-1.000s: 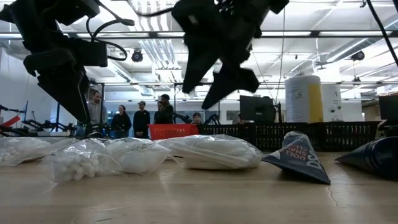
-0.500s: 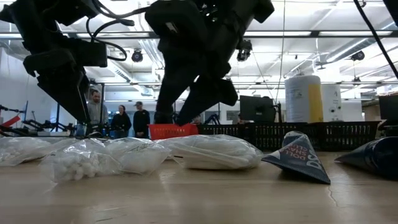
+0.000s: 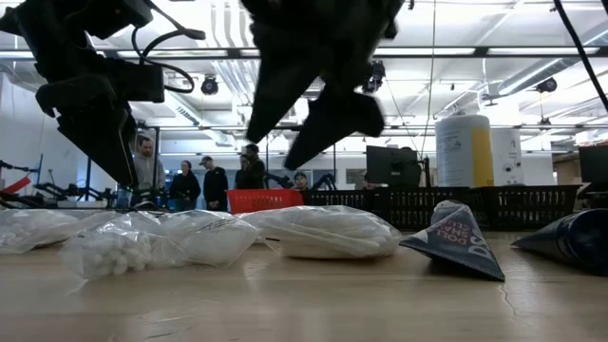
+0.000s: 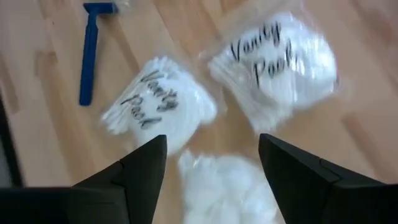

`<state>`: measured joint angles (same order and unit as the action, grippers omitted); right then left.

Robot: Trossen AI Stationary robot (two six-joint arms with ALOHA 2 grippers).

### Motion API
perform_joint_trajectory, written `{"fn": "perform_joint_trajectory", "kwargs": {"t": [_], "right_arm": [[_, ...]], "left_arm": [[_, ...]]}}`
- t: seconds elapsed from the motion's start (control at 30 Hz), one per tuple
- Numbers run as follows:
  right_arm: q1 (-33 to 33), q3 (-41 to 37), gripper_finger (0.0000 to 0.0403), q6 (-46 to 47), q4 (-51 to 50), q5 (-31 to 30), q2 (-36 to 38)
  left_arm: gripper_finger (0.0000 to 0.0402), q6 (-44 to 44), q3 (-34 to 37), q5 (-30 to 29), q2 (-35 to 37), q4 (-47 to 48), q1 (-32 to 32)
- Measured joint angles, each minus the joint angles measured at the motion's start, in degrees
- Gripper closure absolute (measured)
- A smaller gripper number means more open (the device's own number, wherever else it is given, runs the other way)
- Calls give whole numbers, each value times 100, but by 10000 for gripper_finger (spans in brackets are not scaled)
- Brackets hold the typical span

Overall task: Pick & Place Travel size toiletries
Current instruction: Put the razor into the right black bin

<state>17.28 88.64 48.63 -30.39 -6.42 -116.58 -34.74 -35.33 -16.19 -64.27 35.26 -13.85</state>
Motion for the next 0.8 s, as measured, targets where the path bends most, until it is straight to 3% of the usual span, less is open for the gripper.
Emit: {"fn": "perform_joint_trajectory", "kwargs": {"t": [0.17, 0.33, 0.43, 0.5, 0.6, 0.7, 0.8], "right_arm": [[251, -4, 171, 859, -671, -136, 219], [724, -15, 187, 1913, -1481, -656, 501], [1030, -17, 194, 2560, -1910, -1056, 677], [1246, -34, 197, 3024, -2237, -1327, 785], [1468, -37, 200, 3624, -2561, -1603, 891], [1586, -44, 198, 3938, -2894, -1626, 934], [1613, -46, 193, 4087, -3207, -1627, 934]], "left_arm": [[147, -59, 0, 11, 0, -460, 11], [147, -1953, 0, 720, 0, -1095, 2], [147, -2317, -2, 626, -6, -1280, 4], [147, -2049, 0, 707, -13, -1358, -14], [147, -1243, -132, 1325, 15, -1571, -328], [147, -639, -254, 1818, -3, -1564, -808], [147, -162, -362, 1900, -10, -1581, -1329]]}}
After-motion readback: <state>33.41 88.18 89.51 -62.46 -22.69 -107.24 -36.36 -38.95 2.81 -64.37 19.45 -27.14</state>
